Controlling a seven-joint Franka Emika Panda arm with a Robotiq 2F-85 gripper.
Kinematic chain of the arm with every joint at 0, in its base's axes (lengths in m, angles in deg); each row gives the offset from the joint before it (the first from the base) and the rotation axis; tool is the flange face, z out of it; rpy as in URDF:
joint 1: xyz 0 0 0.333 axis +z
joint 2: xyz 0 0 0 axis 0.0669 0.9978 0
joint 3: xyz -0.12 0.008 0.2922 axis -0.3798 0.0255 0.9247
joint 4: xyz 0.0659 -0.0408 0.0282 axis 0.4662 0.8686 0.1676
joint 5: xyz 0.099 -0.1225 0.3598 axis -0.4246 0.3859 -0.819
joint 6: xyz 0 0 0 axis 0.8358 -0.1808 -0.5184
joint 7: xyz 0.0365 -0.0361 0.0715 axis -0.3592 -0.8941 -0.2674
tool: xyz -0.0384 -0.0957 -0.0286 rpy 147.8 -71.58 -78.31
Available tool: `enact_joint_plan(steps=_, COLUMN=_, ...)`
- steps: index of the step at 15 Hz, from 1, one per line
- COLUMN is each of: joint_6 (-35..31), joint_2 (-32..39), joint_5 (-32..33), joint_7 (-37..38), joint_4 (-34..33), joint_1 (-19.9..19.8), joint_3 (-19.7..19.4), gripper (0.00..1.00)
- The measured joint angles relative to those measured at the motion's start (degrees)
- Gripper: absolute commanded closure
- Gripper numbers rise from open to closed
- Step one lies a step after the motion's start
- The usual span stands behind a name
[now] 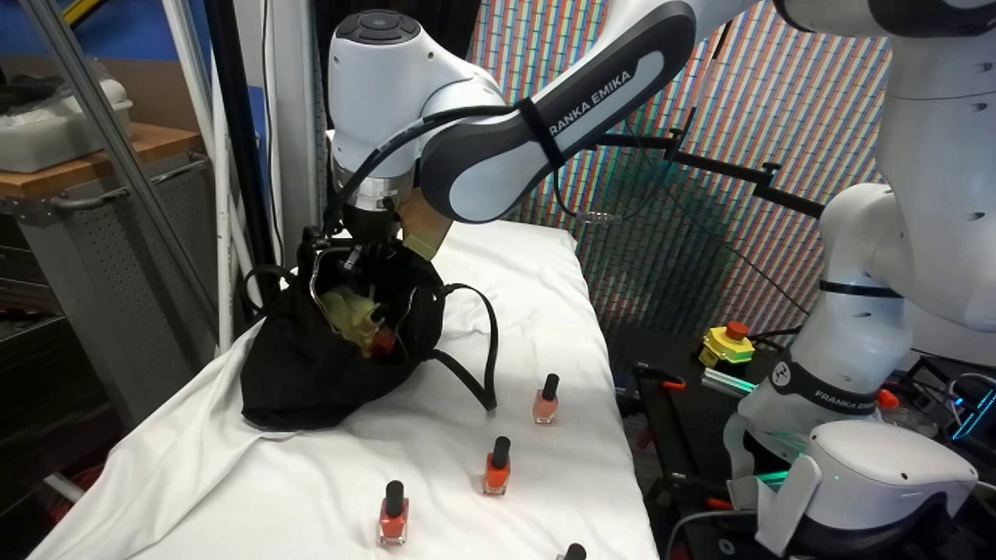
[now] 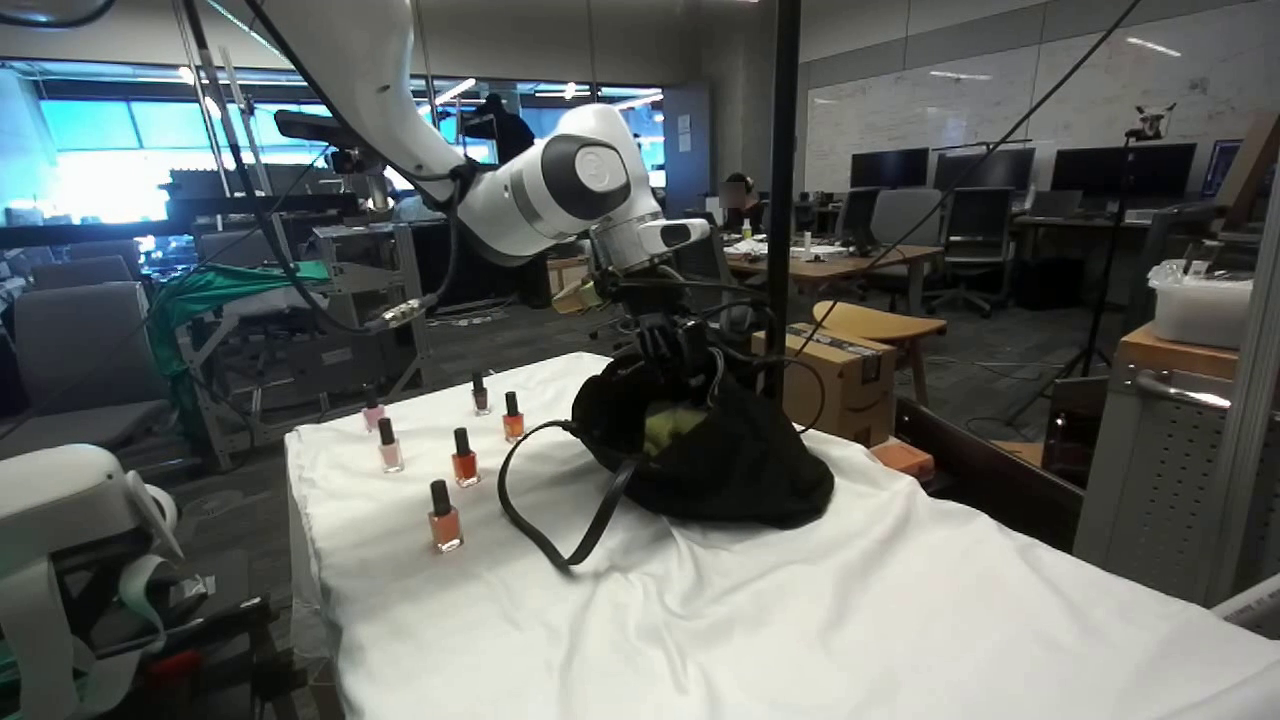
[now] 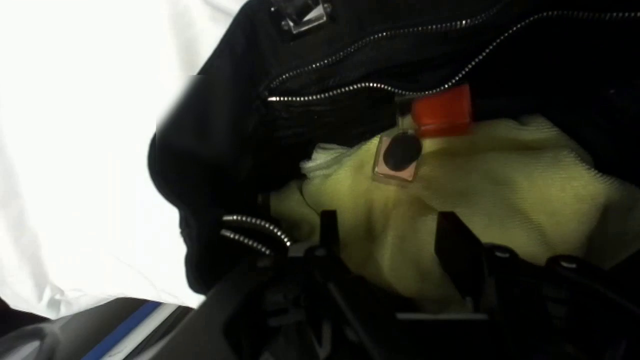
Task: Pick up the nail polish and put them in the bag
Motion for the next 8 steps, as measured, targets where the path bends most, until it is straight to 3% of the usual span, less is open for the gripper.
enact_joint_plan(steps=1, joint_6=0.0, joint_2=0.2, joint_5=0.0, joint_7=0.2, joint_4=-0.2, joint_1=0.2, joint_3=-0.3, gripper=0.02)
enact_joint_plan(steps=8, joint_6=1.1, joint_2=-1.0, joint_5=-0.4, joint_7=0.4, joint_4=1.0, joint_1=0.8, joint_3=-1.0, gripper=0.0)
